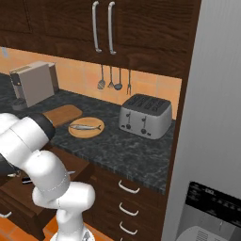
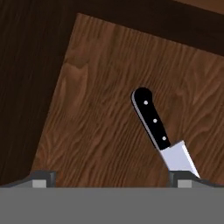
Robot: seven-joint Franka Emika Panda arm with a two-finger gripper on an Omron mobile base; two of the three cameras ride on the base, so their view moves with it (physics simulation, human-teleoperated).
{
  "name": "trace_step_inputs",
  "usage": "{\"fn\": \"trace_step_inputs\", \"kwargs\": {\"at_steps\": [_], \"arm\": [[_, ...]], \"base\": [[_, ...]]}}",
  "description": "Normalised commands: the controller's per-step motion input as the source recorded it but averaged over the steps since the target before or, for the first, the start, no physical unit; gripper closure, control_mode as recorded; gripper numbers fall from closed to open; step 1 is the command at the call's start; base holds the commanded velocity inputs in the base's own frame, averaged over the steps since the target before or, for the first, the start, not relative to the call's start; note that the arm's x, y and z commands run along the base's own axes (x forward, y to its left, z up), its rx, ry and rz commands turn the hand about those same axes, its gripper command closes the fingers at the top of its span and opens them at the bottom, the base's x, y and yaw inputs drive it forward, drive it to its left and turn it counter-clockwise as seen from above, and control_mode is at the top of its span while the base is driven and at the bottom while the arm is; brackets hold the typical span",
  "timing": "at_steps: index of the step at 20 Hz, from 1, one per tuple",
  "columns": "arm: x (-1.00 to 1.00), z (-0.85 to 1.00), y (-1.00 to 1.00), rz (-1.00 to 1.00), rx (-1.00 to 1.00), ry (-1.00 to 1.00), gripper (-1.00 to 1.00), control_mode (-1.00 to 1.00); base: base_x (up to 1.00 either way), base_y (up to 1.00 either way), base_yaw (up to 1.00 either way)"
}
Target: Pick up the knife from the drawer and place it on the cutting board. Then place the meat from the plate to the cutting board.
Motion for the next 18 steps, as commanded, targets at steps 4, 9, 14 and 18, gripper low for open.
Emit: {"fn": "trace_step_inputs", "kwargs": {"at_steps": [4,9,14,18], "arm": [[0.09,-0.05,0.0,-0.11,0.0,-0.14,-1.0,-1.0],[0.13,-0.36,0.0,-0.03,0.0,-0.03,-1.0,-1.0],[0.08,-0.26,-0.07,0.0,0.0,0.0,-1.0,-1.0],[0.0,-0.36,0.0,-0.03,0.0,-0.03,-1.0,-1.0]], "base": [[0.0,0.0,0.0],[0.0,0.0,0.0],[0.0,0.0,0.0],[0.0,0.0,0.0]]}}
